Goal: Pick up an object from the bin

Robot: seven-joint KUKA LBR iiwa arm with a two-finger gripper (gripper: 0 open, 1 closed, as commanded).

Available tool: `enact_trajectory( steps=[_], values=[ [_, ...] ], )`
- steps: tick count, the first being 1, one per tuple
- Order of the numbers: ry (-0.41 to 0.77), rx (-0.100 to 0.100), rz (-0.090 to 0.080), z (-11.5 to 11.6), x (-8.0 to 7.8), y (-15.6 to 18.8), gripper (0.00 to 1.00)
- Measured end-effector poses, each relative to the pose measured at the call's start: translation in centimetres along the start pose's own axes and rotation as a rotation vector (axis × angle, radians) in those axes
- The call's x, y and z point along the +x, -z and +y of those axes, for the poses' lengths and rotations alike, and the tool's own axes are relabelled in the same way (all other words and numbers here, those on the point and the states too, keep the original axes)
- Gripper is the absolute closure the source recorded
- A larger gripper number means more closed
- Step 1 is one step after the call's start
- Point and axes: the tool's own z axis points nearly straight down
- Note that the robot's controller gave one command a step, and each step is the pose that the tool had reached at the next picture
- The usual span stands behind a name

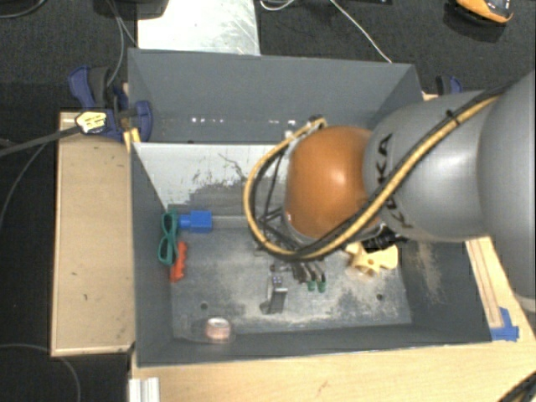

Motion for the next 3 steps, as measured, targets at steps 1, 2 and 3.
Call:
enact_trajectory(
  steps=[1,2,3],
  values=[
    [-0.006,-0.001,-0.008,-0.1,-0.2,0.4,0.00],
    [0.469,-0.002,-0.002,6.9,-4.8,-7.8,0.00],
    [0.174,-0.002,-0.015,4.3,-8.7,-3.0,0.00]
  ],
)
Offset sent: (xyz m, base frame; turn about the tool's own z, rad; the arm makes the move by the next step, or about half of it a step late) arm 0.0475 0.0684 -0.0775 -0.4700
